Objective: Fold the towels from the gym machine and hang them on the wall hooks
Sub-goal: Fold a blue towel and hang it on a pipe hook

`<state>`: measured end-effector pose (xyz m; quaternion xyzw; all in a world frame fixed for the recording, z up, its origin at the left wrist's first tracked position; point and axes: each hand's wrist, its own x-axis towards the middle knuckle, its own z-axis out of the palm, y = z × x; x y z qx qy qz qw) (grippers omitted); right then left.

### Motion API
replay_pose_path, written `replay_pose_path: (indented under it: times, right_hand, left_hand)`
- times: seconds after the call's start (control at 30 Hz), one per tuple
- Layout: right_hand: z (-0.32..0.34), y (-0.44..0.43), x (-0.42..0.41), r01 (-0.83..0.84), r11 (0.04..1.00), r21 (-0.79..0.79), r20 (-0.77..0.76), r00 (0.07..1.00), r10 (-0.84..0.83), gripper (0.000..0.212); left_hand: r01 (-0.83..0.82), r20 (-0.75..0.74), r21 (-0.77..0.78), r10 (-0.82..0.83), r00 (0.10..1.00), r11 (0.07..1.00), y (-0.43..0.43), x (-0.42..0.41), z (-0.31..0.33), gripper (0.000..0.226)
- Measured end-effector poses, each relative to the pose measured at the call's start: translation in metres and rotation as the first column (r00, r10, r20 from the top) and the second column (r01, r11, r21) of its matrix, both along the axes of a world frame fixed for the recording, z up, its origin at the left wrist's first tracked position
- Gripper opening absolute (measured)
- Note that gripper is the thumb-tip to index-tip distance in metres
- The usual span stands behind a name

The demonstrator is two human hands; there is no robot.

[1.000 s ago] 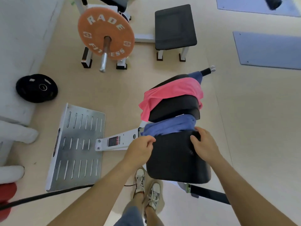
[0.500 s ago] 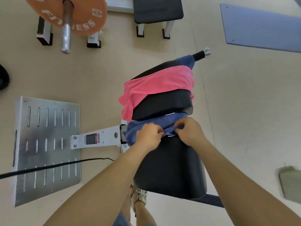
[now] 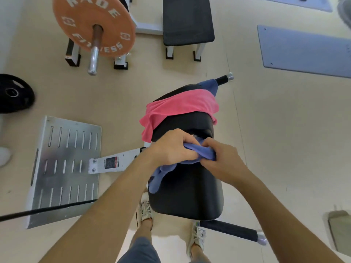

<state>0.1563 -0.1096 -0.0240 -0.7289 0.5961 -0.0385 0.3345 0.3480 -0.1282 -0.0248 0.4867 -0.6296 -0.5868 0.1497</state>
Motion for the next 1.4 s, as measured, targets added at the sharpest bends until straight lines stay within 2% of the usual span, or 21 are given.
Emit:
replay_pose_path:
  times: [0.07,0.1,0.23,0.3,0.37,0.5,0.57,0.67,0.7,0.77,0.83,0.9,0.97,1.03,1.1,1.17,1.23,1.3,1.33,1.37,1.4]
  right_hand:
    - [0.003,0.007,-0.006,-0.068,0.955,-0.29,-0.025,0.998,0.064,0.005]
    - [0.006,0.012,-0.013,-0.077,0.931,-0.357,-0.011,0.997,0.079,0.005]
    - [0.01,0.033,-0.067,0.009,0.898,-0.441,0.019,1.0,0.0,0.017]
    - [0.012,0.041,-0.097,0.033,0.904,-0.426,-0.013,0.999,-0.043,0.019]
    - [0.017,0.048,-0.127,0.068,0.916,-0.395,-0.053,0.994,-0.097,0.016]
    - [0.034,0.056,-0.164,0.089,0.952,-0.292,-0.068,0.991,-0.113,0.019]
    - [0.045,0.055,-0.173,0.049,0.978,-0.204,-0.051,0.997,-0.061,0.023]
    - [0.063,0.046,-0.177,0.0,0.993,-0.122,-0.064,0.998,-0.008,0.022]
    - [0.068,0.043,-0.175,-0.03,0.995,-0.1,-0.077,0.997,0.022,0.02]
    - [0.077,0.042,-0.166,-0.106,0.992,-0.063,-0.12,0.988,0.098,0.017]
    - [0.084,0.04,-0.158,-0.154,0.986,-0.069,-0.146,0.979,0.143,0.019]
    - [0.097,0.035,-0.152,-0.171,0.97,-0.175,-0.151,0.978,0.145,0.017]
    - [0.112,0.027,-0.152,-0.067,0.938,-0.341,-0.058,0.997,0.05,0.015]
    - [0.123,0.023,-0.16,0.111,0.888,-0.445,0.124,0.99,-0.061,0.017]
    - [0.116,0.026,-0.174,0.254,0.858,-0.447,0.261,0.954,-0.147,0.013]
    - [0.092,0.037,-0.186,0.293,0.87,-0.397,0.251,0.946,-0.204,0.01]
    - [0.057,0.057,-0.192,0.283,0.919,-0.274,0.171,0.955,-0.243,0.008]
    - [0.025,0.078,-0.193,0.243,0.963,-0.113,0.074,0.969,-0.236,0.008]
    - [0.01,0.086,-0.194,0.229,0.972,-0.04,0.034,0.973,-0.228,0.007]
    - [-0.003,0.094,-0.195,0.225,0.974,0.026,-0.005,0.974,-0.225,0.007]
    - [-0.015,0.099,-0.197,0.219,0.972,0.082,-0.041,0.976,-0.216,0.008]
  left_hand:
    - [-0.1,0.039,-0.074,0.103,0.994,0.992,0.018,-0.014,0.014,0.025]
    - [-0.147,0.049,-0.106,0.153,0.987,0.983,0.033,-0.024,0.021,0.033]
    - [-0.226,0.081,-0.19,0.245,0.966,0.955,0.096,-0.07,0.046,0.05]
    - [-0.225,0.125,-0.256,0.263,0.957,0.94,0.121,-0.084,0.05,0.05]
    - [-0.278,0.188,-0.323,0.349,0.918,0.905,0.141,-0.092,0.052,0.043]
    - [-0.379,0.293,-0.475,0.549,0.783,0.794,0.173,-0.101,0.071,0.018]
    - [-0.401,0.339,-0.511,0.607,0.718,0.76,0.186,-0.1,0.081,0.023]
    - [-0.416,0.511,-0.48,0.631,0.584,0.773,0.197,-0.098,0.082,0.025]
    - [-0.403,0.605,-0.425,0.586,0.539,0.81,0.201,-0.101,0.078,0.018]
    - [-0.417,0.709,-0.284,0.482,0.515,0.863,0.213,-0.109,0.06,0.017]
    - [-0.49,0.685,-0.259,0.516,0.515,0.833,0.223,-0.11,0.041,0.018]
    - [-0.538,0.642,-0.366,0.625,0.444,0.759,0.224,-0.103,0.042,0.017]
    - [-0.507,0.63,-0.527,0.714,0.307,0.682,0.213,-0.093,0.063,0.015]
    - [-0.439,0.58,-0.68,0.797,0.167,0.587,0.203,-0.08,0.09,0.02]
    - [-0.408,0.471,-0.782,0.876,0.108,0.471,0.201,-0.065,0.106,0.026]
    - [-0.402,0.408,-0.819,0.908,0.093,0.409,0.208,-0.063,0.103,0.027]
    - [-0.391,0.451,-0.811,0.891,0.054,0.434,0.222,-0.071,0.079,0.027]
    - [-0.533,0.507,-0.719,0.861,0.035,0.445,0.238,-0.08,0.048,0.029]
    - [-0.676,0.542,-0.586,0.836,0.082,0.446,0.245,-0.081,0.03,0.03]
    - [-0.832,0.533,-0.388,0.833,0.149,0.398,0.251,-0.078,0.011,0.031]
    - [-0.946,0.462,-0.155,0.868,0.185,0.284,0.256,-0.076,-0.004,0.031]
